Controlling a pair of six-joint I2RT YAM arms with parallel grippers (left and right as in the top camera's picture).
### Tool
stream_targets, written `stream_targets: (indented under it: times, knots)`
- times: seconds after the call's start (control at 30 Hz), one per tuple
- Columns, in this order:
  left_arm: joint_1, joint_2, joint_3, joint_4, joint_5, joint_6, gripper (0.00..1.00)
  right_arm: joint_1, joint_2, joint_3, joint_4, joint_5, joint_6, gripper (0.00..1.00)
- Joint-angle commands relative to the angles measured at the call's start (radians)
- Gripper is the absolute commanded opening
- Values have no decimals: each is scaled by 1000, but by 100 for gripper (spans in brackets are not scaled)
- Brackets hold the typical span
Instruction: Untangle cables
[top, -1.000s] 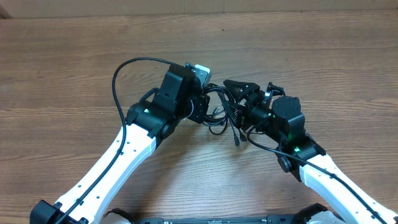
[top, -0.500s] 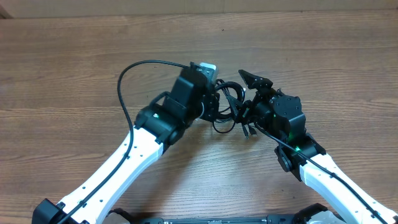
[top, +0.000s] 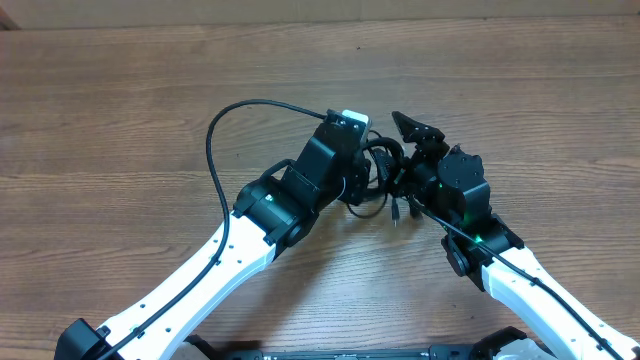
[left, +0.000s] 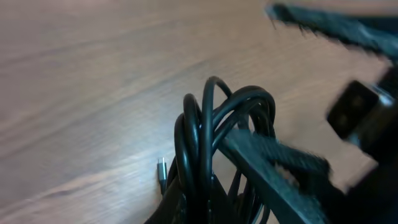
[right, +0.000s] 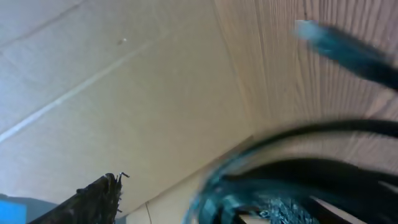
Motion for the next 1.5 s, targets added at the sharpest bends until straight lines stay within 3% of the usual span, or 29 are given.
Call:
stream_targets:
  times: [0.0,0.2,0.3,0.47,1.03,1.33,1.47]
  knots:
    - [-6,-7,29,57,-174,-58,4,2,10,19,-2,-101,70,75]
    - [-7,-7,29,49,-192,-307,4,2,10,19,65,-100,71,79]
    - [-8,-7,29,13,-184,-377,4,2,10,19,75,-74,81,80]
    - [-8,-7,29,-25,-182,-377,4,2,10,19,102,-51,139,80]
    - [-24,-7,29,-12,-48,-376,4,1,29,19,93,81,139,80]
    - [-52,-7,29,-39,-54,-332,4,-40,43,19,101,116,139,84]
    - [-53,-7,29,-6,-24,-257,4,-41,43,19,81,125,139,85]
